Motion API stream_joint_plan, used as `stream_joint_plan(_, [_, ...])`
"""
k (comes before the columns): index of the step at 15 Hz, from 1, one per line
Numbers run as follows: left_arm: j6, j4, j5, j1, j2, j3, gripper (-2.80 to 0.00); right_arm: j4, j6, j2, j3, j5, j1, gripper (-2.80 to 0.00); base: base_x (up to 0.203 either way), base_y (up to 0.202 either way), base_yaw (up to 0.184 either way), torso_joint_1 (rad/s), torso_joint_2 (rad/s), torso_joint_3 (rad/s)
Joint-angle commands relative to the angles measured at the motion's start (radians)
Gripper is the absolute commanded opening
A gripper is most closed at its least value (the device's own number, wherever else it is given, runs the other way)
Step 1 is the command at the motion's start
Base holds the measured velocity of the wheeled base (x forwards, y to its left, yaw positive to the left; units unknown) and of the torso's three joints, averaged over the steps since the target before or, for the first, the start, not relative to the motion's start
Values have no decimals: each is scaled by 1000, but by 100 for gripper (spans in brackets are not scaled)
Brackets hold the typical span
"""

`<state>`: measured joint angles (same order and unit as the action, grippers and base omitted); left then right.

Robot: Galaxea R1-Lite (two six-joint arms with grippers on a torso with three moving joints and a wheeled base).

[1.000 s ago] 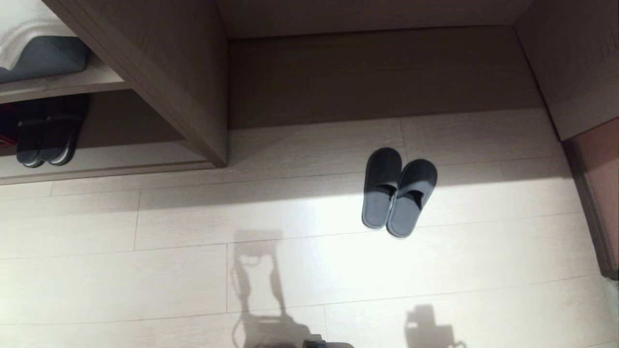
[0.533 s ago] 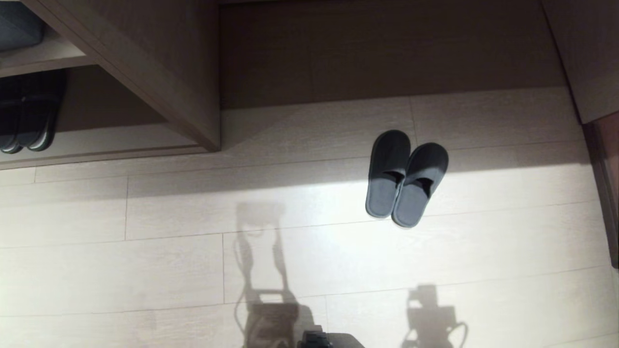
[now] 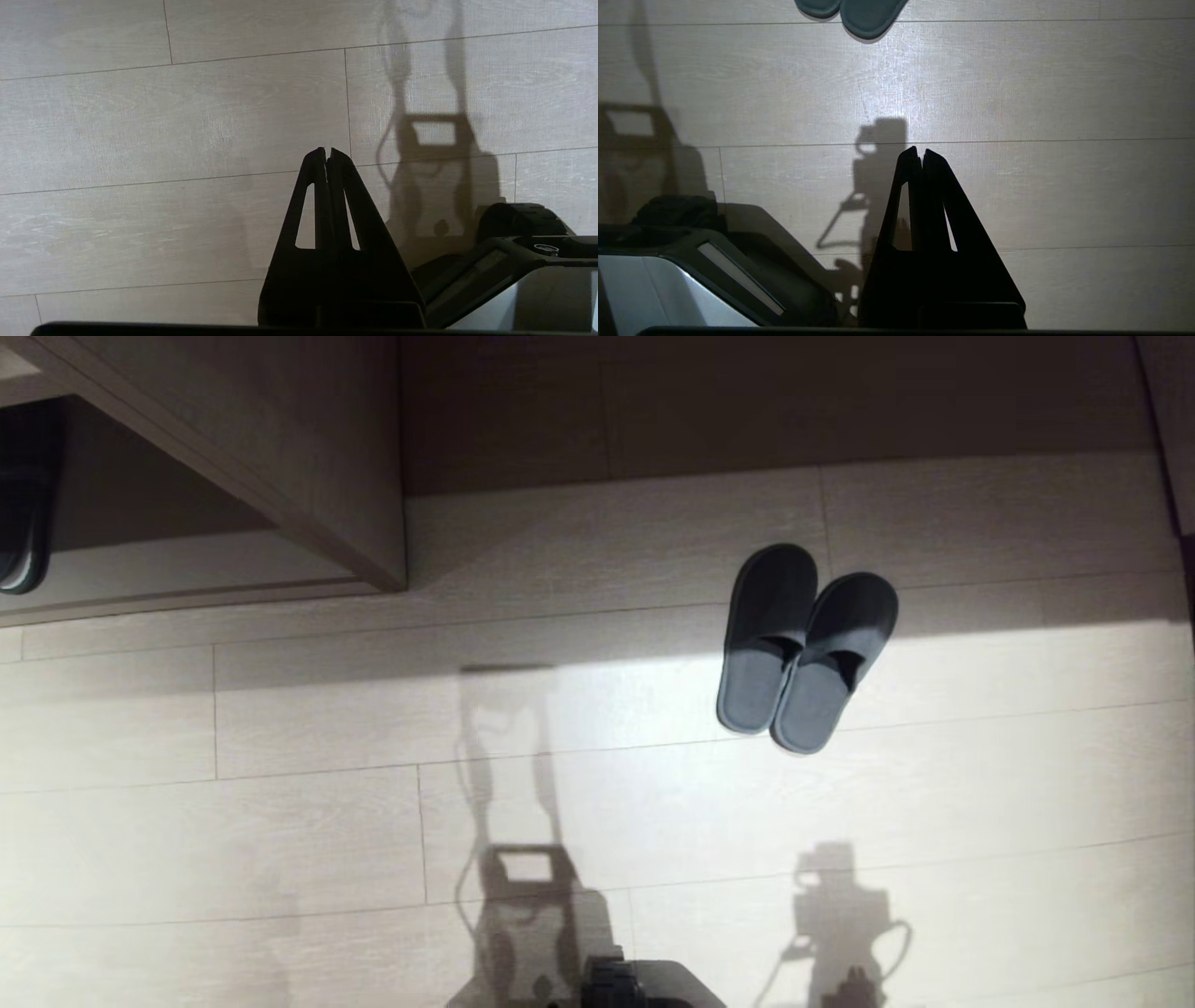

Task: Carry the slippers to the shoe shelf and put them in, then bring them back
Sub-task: Pick up the slippers on the floor

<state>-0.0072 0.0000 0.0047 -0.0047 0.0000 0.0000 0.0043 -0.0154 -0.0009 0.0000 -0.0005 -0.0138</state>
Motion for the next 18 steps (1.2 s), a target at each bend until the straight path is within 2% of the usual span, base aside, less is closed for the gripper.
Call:
stream_joint_plan(1, [0,0,0,0,0,2,-280,0,0,-2,2,-1,0,-280,0,0,0,11,3,-207])
stream_joint_plan(18, [0,0,0,0,1,2,-280,0,-8,-1,2,1,0,-280,0,0,0,2,3,-197])
